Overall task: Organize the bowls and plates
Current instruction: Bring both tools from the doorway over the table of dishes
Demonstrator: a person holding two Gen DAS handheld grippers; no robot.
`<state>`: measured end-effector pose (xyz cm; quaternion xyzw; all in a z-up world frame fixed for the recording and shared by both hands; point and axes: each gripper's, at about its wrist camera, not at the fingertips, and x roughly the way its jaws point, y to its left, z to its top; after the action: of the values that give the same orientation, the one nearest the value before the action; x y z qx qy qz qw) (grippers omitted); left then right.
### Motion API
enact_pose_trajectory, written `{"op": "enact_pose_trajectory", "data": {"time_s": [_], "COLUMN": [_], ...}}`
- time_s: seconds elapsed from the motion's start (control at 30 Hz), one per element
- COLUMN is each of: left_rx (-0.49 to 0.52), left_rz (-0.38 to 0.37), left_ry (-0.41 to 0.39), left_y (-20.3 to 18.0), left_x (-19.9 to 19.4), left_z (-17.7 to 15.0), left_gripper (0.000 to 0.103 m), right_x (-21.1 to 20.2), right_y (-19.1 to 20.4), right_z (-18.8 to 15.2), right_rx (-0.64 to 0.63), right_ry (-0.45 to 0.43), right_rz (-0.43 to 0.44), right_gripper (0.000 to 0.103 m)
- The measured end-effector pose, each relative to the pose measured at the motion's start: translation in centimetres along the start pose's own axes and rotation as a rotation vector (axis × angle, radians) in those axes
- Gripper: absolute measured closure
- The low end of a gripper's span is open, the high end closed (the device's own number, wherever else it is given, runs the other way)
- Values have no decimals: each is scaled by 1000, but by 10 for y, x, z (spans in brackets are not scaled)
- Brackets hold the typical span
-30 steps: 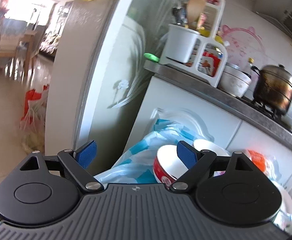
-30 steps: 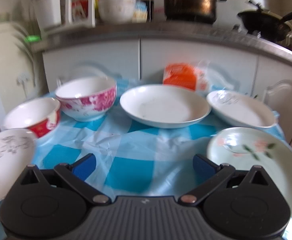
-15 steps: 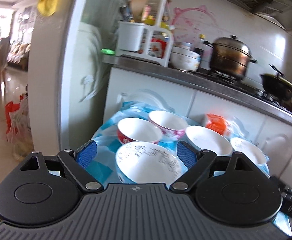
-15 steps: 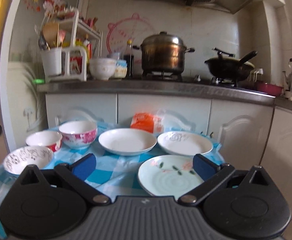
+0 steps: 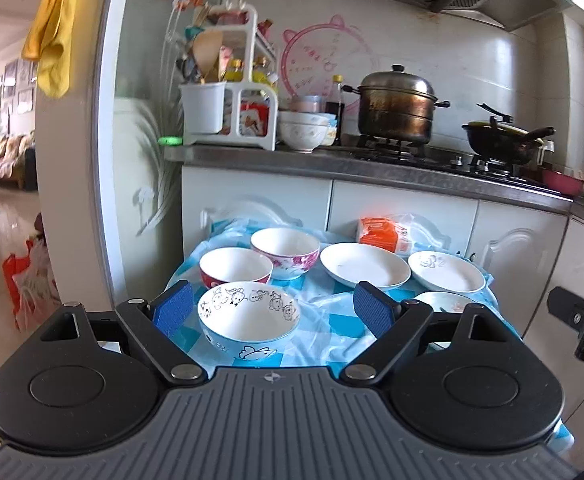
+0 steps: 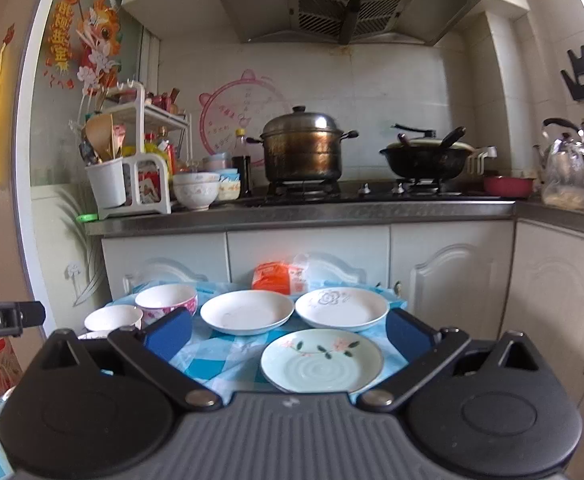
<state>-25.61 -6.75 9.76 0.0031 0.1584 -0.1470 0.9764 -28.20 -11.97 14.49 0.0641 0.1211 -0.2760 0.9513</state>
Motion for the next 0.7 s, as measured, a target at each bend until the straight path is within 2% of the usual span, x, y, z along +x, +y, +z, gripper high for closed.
{"op": "enact_pose_trajectory", "data": {"time_s": [0.37, 0.7], "left_rx": [68, 124], "left_rz": [-8, -20], "left_ry": [-34, -20], "left_y": [-11, -19], "left_x": [-27, -40], "left_z": [5, -2], "left_gripper": [0, 0], "right_x": [-50, -61], "right_y": [-2, 3], "right_z": [13, 15], "right_rx": [-3, 7], "right_ry": [-62, -25], "right_rz": [12, 37], "right_gripper": [1, 1]}}
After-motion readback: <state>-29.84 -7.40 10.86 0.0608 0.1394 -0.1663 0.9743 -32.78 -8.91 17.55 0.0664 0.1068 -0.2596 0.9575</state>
